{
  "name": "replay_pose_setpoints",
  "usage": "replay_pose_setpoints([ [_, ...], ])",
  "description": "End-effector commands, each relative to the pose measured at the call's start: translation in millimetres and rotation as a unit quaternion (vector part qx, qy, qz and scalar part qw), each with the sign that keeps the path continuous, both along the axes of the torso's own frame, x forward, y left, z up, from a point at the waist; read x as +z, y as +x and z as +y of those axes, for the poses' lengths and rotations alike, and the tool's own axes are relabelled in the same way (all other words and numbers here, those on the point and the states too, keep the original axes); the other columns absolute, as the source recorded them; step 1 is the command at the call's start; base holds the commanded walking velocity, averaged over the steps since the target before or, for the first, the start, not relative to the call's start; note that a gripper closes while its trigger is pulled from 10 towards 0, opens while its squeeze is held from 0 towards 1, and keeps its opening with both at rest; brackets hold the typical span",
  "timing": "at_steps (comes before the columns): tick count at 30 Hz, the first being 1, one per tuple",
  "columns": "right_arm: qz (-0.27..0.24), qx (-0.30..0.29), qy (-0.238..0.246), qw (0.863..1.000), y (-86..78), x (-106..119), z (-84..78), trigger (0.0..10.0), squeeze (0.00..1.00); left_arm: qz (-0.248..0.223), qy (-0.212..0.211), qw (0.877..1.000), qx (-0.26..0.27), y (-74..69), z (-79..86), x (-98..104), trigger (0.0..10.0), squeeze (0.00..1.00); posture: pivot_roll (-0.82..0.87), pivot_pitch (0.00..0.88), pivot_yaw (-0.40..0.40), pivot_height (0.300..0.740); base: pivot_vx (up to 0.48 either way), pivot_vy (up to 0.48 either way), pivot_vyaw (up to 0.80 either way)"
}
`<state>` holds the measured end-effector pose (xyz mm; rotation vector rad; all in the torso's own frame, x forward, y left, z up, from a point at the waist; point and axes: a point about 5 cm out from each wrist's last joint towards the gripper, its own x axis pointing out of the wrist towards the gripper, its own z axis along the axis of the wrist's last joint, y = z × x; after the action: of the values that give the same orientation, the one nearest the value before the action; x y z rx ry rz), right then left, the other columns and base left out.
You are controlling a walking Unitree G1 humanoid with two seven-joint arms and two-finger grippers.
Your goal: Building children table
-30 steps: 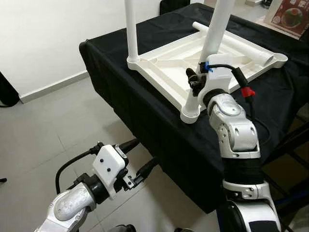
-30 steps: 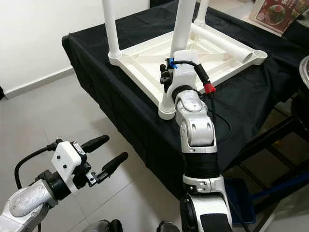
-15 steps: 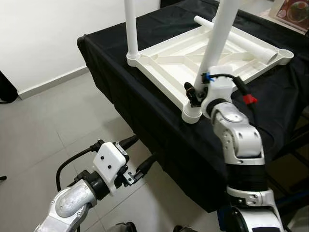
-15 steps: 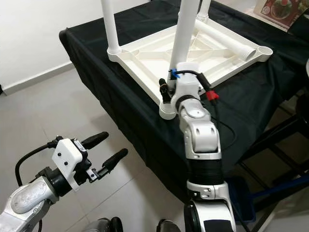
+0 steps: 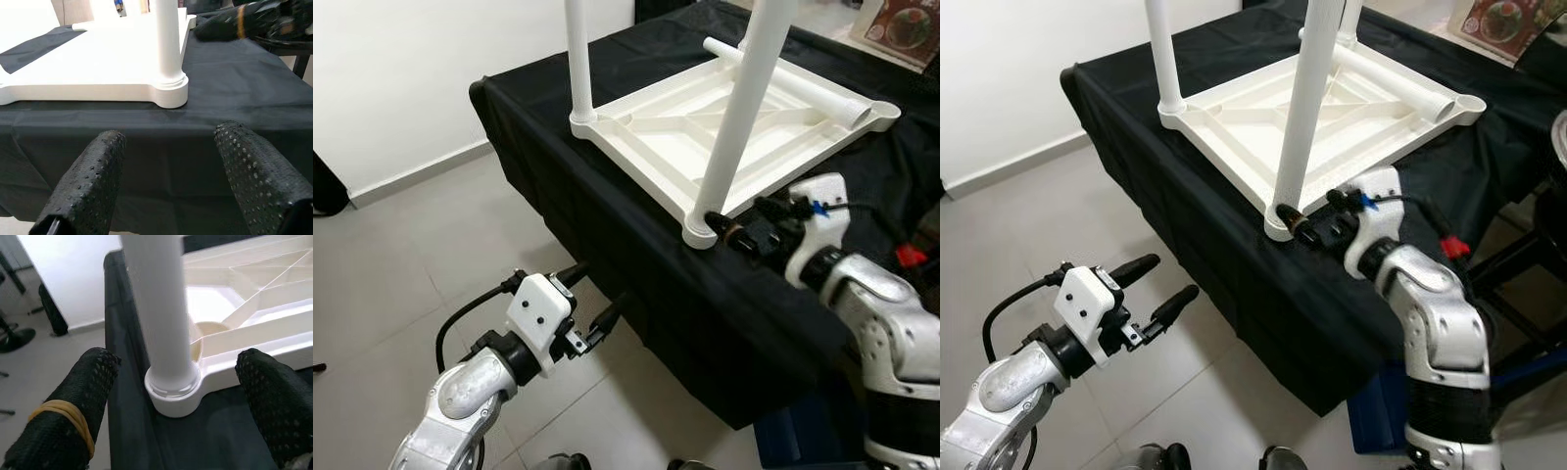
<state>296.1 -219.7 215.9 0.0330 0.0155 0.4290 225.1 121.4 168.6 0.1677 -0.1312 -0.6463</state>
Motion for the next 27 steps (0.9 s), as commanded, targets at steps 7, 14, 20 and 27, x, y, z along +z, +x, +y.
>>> replay_pose_setpoints([
  [7, 0.001, -0.094, 0.017, 0.995, -2.5, -22, -13.9, 10.0, 0.0, -0.02, -0.072, 0.997, 0.003, 18.5, -9.9, 10, 10.0, 1.0, -0.04, 0.09, -0.024, 0.74, 0.0, 0.0, 0.0],
  [14, 0.033, -0.127, -0.006, 0.991, -2.3, -48, 1.7, 10.0, 0.0, -0.037, -0.098, 0.994, -0.028, 25.9, -25.3, 21, 10.0, 1.0, -0.04, 0.077, -0.027, 0.74, 0.0, 0.0, 0.0],
  [20, 0.031, -0.108, -0.011, 0.994, 0.4, -55, 27.4, 10.0, 0.0, -0.029, -0.094, 0.995, -0.027, 27.4, -28.1, 14, 10.0, 1.0, -0.04, 0.062, -0.026, 0.74, 0.0, 0.0, 0.0],
  [27, 0.025, -0.134, -0.04, 0.99, -1.3, -62, 28.2, 10.0, 0.0, 0.005, -0.05, 0.996, 0.077, 18.5, -4.1, -11, 10.0, 0.0, -0.04, 0.073, -0.019, 0.74, 0.0, 0.0, 0.0],
])
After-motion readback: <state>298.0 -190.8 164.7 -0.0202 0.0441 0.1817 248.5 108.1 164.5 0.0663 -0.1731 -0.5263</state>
